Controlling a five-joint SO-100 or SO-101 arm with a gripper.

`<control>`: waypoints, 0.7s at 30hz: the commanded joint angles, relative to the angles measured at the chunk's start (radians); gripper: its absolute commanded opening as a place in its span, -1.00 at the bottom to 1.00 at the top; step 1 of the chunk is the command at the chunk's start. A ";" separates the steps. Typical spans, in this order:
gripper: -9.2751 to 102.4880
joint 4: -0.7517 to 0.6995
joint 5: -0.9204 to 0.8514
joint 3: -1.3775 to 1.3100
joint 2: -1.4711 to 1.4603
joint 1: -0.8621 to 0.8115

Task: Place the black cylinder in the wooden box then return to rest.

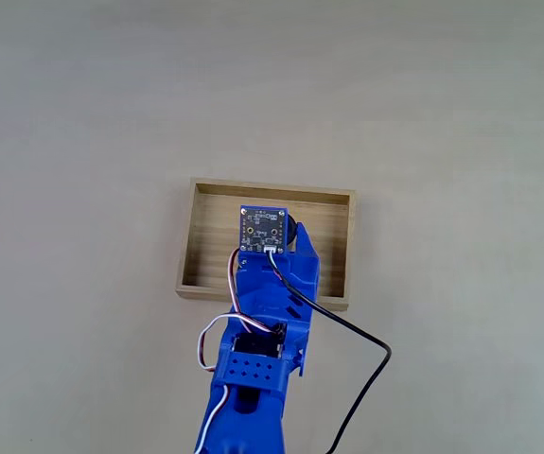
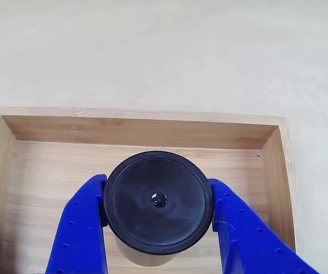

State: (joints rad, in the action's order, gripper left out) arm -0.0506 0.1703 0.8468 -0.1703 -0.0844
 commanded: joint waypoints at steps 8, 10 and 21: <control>-0.51 0.058 0.006 -0.072 0.017 0.018; -0.51 0.063 0.006 -0.071 0.025 0.018; -0.51 0.103 0.017 -0.071 0.052 0.020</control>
State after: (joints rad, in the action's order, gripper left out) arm 0.0123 0.1703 0.8468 -0.0997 -0.0767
